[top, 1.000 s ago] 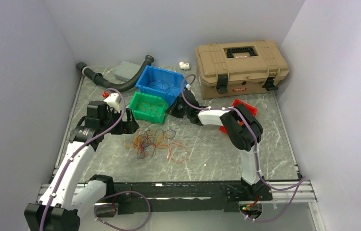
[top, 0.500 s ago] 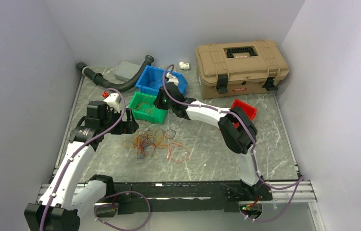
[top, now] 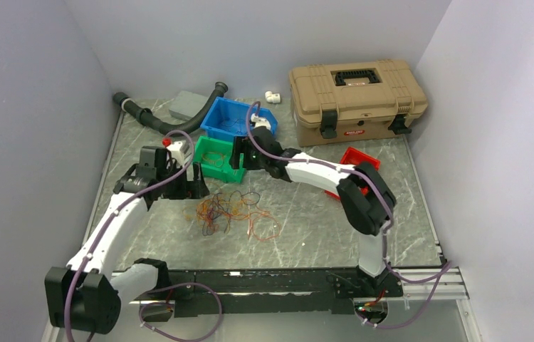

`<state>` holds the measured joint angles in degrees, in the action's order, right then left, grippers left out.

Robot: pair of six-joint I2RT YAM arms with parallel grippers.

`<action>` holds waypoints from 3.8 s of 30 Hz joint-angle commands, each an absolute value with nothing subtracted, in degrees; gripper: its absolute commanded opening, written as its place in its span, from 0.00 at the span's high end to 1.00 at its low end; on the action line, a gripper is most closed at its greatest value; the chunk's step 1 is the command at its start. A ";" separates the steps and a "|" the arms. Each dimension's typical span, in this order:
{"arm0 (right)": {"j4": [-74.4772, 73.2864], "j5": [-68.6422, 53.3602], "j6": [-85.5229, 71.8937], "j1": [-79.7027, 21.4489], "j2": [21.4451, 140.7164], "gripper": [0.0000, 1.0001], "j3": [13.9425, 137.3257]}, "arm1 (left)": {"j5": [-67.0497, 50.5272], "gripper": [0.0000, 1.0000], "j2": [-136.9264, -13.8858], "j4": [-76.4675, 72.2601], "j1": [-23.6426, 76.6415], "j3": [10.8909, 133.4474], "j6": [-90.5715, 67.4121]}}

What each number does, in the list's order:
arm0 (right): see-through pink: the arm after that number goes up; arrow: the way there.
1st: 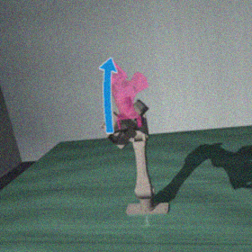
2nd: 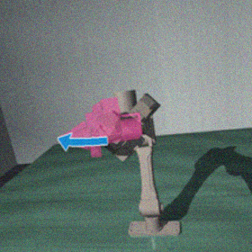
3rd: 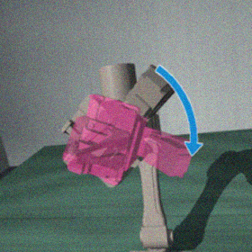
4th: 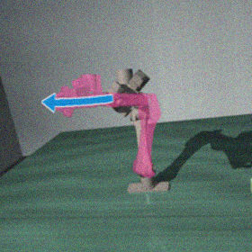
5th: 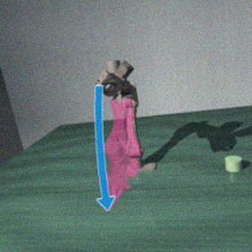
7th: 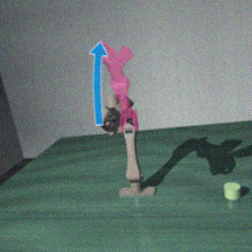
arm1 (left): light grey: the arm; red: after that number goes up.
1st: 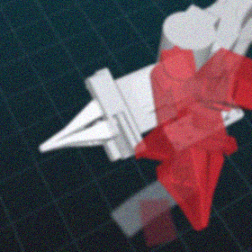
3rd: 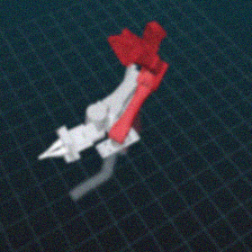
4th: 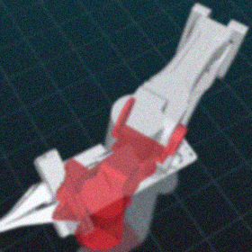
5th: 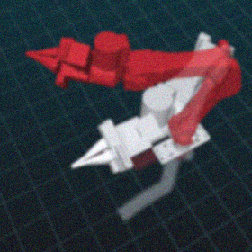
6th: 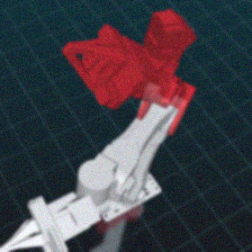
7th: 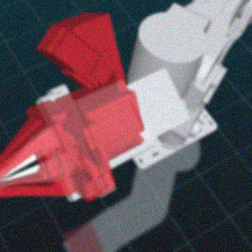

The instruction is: Untangle the cables

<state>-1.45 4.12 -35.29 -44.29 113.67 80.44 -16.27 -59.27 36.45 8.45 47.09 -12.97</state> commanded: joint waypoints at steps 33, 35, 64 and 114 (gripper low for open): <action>1.83 -5.40 -44.47 -41.47 122.64 1.00 90.04 | -21.10 0.07 -59.11 36.20 8.48 47.67 -11.40; 0.87 -5.35 -44.56 -41.49 123.90 1.00 91.46 | -20.97 0.07 -59.06 36.23 8.50 47.71 -11.27; -14.24 -4.50 -25.51 -41.55 89.46 0.08 64.83 | -13.64 0.07 -61.71 38.34 10.28 48.78 -10.41; -31.36 21.80 -30.88 -62.66 99.22 0.72 59.74 | 4.57 0.01 -70.14 41.33 30.79 57.62 -19.60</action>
<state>-24.77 15.27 -30.39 -62.33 99.59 58.92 5.32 -70.46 43.07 30.57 57.82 -18.44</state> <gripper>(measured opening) 0.387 0.994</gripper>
